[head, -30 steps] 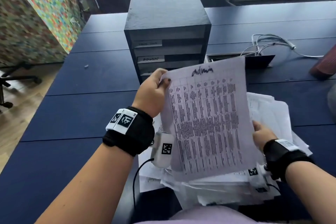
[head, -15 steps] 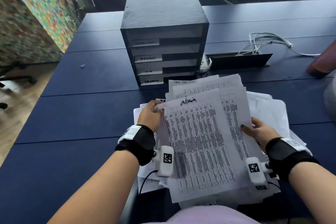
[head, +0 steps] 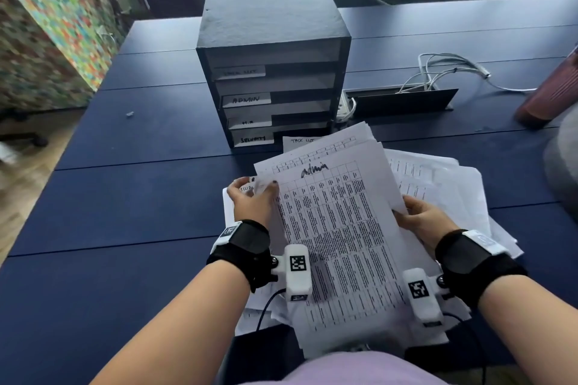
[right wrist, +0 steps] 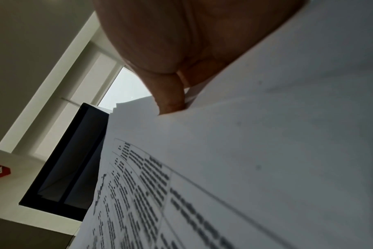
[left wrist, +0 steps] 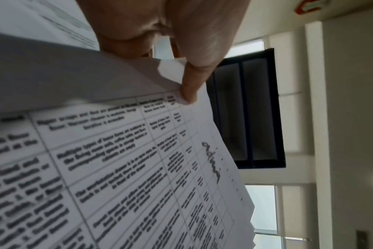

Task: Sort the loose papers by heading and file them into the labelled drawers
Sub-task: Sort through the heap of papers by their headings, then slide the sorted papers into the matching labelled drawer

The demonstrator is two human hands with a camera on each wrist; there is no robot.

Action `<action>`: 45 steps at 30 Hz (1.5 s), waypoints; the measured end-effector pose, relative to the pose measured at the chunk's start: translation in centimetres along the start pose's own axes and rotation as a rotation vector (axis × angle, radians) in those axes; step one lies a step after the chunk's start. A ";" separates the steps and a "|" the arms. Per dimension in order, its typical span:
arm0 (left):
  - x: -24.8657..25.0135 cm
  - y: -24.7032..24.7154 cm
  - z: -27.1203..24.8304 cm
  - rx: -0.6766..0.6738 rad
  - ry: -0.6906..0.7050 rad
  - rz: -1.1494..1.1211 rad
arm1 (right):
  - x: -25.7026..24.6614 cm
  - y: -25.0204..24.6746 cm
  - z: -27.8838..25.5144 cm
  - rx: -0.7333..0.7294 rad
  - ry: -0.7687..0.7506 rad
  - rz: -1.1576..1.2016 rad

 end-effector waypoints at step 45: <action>3.4 -0.7 -0.2 -0.249 0.173 -0.089 | -12.6 -6.4 -1.3 0.272 -0.439 0.072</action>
Point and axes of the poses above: each hand's wrist, its own z-axis towards the middle knuckle, its own y-axis out of the palm, x = y × z, the point moved 9 cm from there along z, towards the middle knuckle, and after that the axes turned 3 degrees about x, right-handed, at the moved point
